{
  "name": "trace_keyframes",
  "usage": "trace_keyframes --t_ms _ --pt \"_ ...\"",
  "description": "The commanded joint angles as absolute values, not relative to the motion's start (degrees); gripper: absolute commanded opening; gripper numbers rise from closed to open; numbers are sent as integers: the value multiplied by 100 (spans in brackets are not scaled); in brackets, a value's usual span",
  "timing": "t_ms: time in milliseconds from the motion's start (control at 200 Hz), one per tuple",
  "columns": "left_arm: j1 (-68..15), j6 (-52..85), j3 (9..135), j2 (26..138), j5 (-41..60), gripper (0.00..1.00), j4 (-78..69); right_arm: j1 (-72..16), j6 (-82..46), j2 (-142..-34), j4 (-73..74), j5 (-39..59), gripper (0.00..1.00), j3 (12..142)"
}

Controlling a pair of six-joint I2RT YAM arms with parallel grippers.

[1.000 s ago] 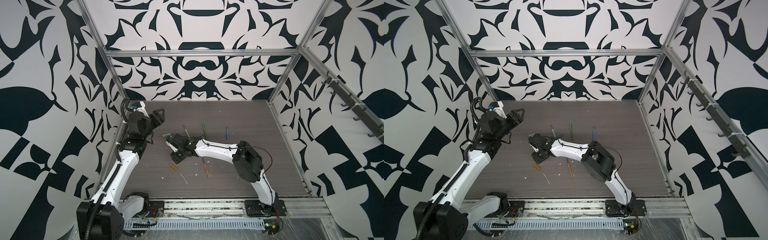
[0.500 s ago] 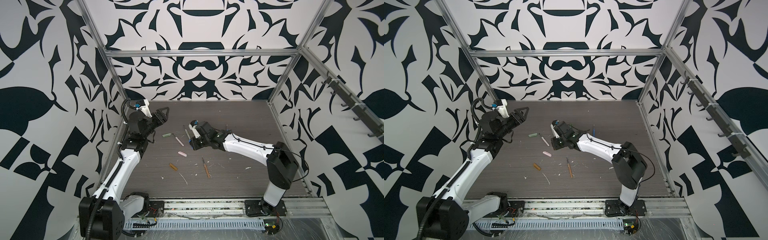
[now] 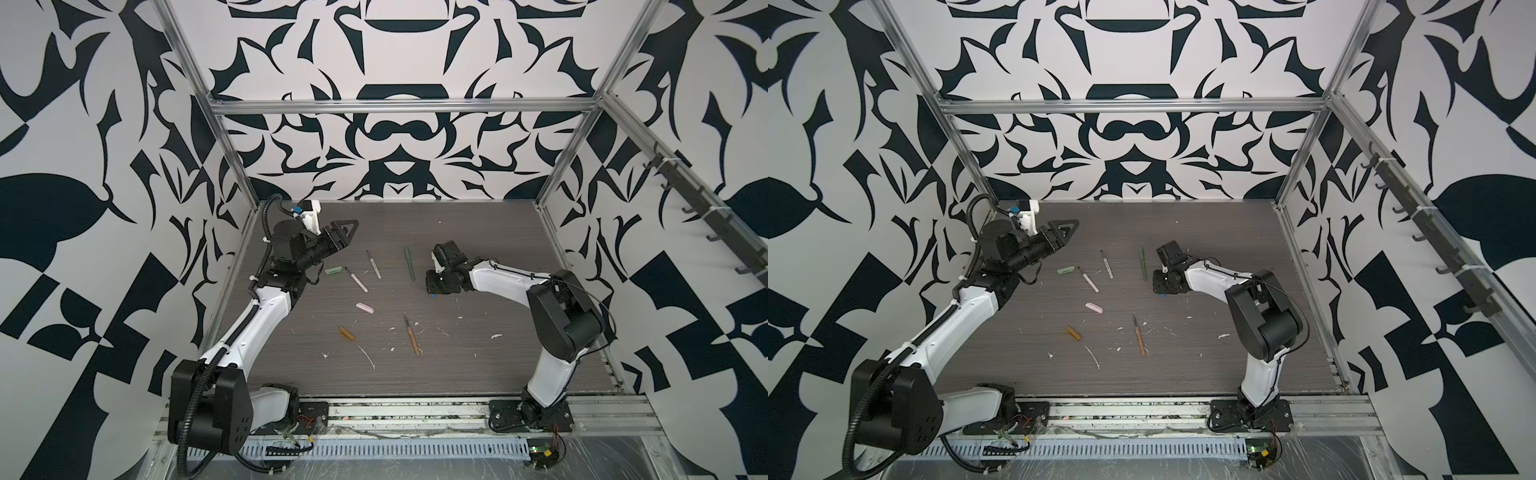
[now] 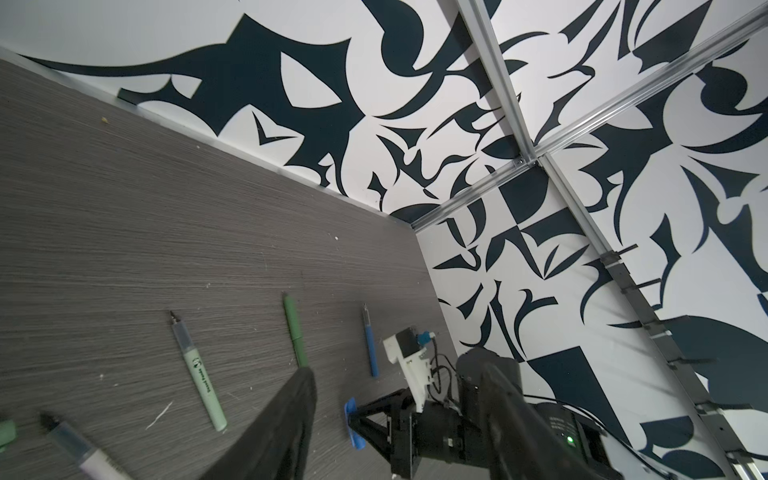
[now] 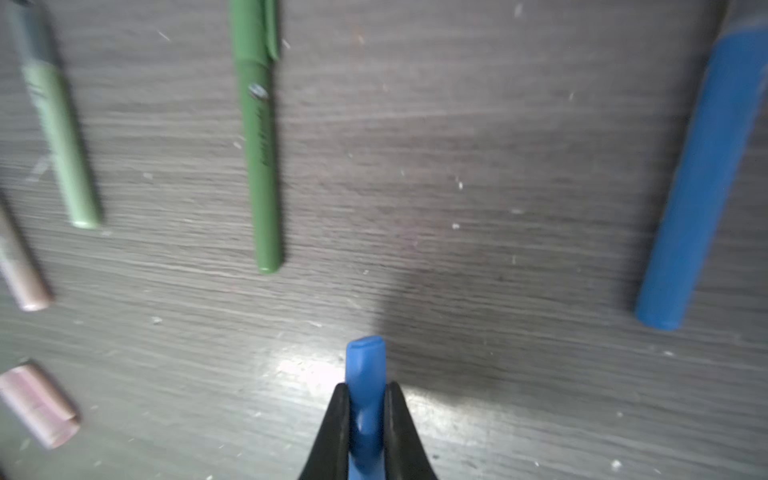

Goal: Insert the pens into the pen caps

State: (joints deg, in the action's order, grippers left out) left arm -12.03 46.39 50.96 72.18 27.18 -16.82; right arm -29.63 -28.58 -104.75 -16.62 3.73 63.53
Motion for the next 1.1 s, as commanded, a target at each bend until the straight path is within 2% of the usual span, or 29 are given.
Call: trace_keyframes --t_ms 0,280,420,585,700,815,1095 --pt "-1252 4684 5124 7240 2914 65 -1951 -2963 -2991 -10429 -1799 132 16 6431" --pt "-1260 4682 5255 7256 3175 67 -1914 -2953 -3017 -10213 -2175 -90 26 6634" --pt "-1268 4693 5264 7253 3228 68 -1932 -2875 -2734 -10020 -2451 -417 27 6856" --pt "-1302 4693 5282 7454 3291 68 -1951 -2425 -2400 -10039 -2750 -343 27 7339" --pt "-1387 4700 5339 7549 3439 68 -1975 -2103 -2066 -10588 -3445 -319 29 8163" --pt "-1549 4676 5365 7637 3557 67 -2013 -1961 -1799 -11061 -3632 -405 35 8677" --pt "-1887 4544 5422 7760 3666 68 -1951 -1686 -1739 -11963 -3944 -438 35 9539"
